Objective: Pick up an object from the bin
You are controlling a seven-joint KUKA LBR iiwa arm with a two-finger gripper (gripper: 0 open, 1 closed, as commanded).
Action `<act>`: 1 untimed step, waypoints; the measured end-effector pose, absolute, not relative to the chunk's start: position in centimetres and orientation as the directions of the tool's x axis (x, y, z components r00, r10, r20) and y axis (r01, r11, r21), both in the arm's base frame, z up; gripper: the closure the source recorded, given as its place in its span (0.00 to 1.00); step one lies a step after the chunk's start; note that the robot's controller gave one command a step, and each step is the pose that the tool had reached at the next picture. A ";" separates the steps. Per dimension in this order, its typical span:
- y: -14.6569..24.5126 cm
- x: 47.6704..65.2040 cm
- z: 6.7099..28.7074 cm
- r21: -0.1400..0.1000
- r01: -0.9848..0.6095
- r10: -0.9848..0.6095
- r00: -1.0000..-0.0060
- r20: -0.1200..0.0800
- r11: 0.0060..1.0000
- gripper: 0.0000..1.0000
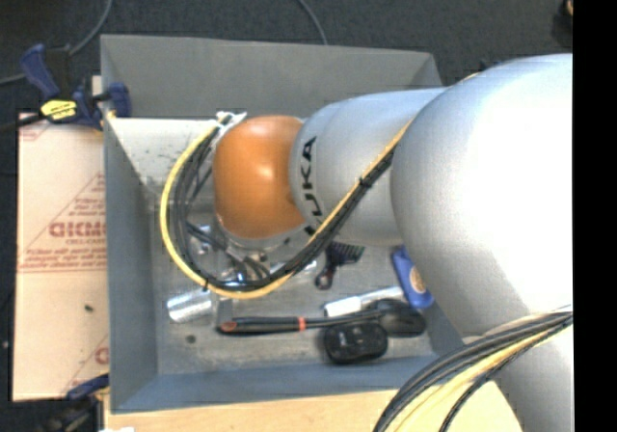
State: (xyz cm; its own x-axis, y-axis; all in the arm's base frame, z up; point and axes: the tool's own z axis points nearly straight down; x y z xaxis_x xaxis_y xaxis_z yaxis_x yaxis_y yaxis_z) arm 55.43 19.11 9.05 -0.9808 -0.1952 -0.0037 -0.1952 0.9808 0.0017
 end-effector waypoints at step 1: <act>21.5 56.3 14.3 0.004 -0.070 -0.070 -0.998 -0.009 0.998 0.00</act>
Offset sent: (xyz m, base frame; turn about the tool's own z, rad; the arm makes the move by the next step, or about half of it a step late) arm -0.0032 -0.0024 0.0095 -0.0747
